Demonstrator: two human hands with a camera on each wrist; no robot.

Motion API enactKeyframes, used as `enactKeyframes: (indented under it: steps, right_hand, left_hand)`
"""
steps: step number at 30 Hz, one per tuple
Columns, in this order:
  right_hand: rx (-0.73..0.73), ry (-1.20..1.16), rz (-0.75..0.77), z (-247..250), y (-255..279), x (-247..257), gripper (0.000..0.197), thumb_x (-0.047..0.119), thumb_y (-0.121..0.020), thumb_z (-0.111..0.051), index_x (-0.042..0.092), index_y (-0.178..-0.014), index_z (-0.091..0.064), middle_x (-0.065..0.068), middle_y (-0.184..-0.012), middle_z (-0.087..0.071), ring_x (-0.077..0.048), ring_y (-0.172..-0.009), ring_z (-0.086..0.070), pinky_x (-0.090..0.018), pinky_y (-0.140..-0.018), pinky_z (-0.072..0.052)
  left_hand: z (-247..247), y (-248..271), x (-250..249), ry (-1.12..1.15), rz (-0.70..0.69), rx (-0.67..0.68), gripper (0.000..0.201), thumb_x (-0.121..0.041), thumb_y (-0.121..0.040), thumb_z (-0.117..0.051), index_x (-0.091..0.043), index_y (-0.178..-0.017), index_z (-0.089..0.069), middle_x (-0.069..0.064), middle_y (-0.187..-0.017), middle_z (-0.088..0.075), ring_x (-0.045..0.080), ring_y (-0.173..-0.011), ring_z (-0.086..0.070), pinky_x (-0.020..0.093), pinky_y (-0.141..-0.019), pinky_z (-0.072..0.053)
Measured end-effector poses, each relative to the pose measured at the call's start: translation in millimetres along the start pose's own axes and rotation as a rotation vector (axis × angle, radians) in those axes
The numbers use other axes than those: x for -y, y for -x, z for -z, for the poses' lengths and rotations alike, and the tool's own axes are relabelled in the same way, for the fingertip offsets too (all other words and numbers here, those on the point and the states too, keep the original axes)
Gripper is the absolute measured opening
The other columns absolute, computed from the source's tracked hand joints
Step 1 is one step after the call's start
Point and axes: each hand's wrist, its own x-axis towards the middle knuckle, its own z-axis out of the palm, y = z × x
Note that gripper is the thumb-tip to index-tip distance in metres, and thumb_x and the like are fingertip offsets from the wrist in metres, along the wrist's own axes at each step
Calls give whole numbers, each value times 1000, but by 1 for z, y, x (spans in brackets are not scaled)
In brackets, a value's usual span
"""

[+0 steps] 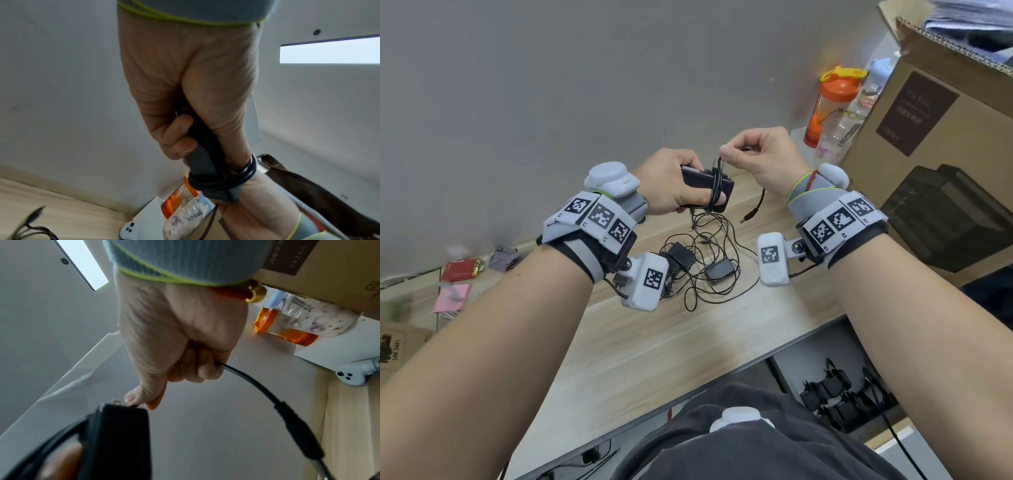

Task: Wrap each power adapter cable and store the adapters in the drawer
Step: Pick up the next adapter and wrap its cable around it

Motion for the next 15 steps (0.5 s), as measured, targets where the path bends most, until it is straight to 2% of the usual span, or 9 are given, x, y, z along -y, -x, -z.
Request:
enactKeyframes:
  steps: [2,4,6,8,9,12,15]
  right_hand:
    - [11,11,-6,-2,3,0,18,15,-94,-65,13,-76,-67,20,-54,-61,7,-54,-49,-7,-61,-39]
    - [23,10,-43,-6,7,0,18,14,-98,-58,5,-85,-67,21,-44,-53,6,-44,-44,-7,-50,-36]
    - [36,20,-90,-11,11,-2,20,14,-99,-55,2,-89,-67,19,-39,-45,2,-38,-36,-10,-43,-31]
    - [58,52,-121,-16,15,-4,24,16,-99,-55,-4,-93,-68,18,-38,-40,0,-37,-32,-12,-42,-28]
    - [69,68,-135,-18,17,-4,25,17,-99,-55,-4,-93,-68,18,-38,-39,-1,-37,-32,-12,-42,-27]
    - [121,118,-139,-22,23,-3,27,25,-101,-53,9,-89,-71,15,-40,-37,-2,-38,-33,-12,-42,-27]
    - [179,144,-109,-28,25,-8,31,34,-100,-53,16,-91,-77,4,-54,-26,-6,-42,-22,-16,-43,-20]
  left_hand:
    - [-2,0,-4,61,-16,-10,35,-20,-73,-86,-12,-80,-53,-4,-52,-57,11,-38,-46,18,-36,-34]
    - [-3,-1,-6,134,-27,-28,34,-17,-74,-84,-14,-76,-50,-5,-51,-56,11,-39,-46,18,-38,-34]
    - [-3,-2,-7,206,-33,-45,35,-16,-75,-84,-14,-76,-49,3,-57,-57,13,-40,-46,18,-38,-33]
    - [-2,-3,-7,279,-39,-66,35,-16,-75,-84,-13,-77,-49,11,-63,-57,17,-43,-45,19,-39,-31]
    - [-2,-3,-7,310,-39,-86,36,-17,-74,-85,-14,-75,-49,10,-62,-58,18,-45,-45,20,-41,-31]
    - [-2,-7,-8,371,-15,-191,36,-20,-75,-85,-18,-70,-49,1,-58,-58,19,-48,-46,23,-43,-34]
    - [1,-11,-6,413,8,-299,36,-23,-74,-86,-17,-70,-50,5,-65,-58,19,-47,-48,26,-47,-39]
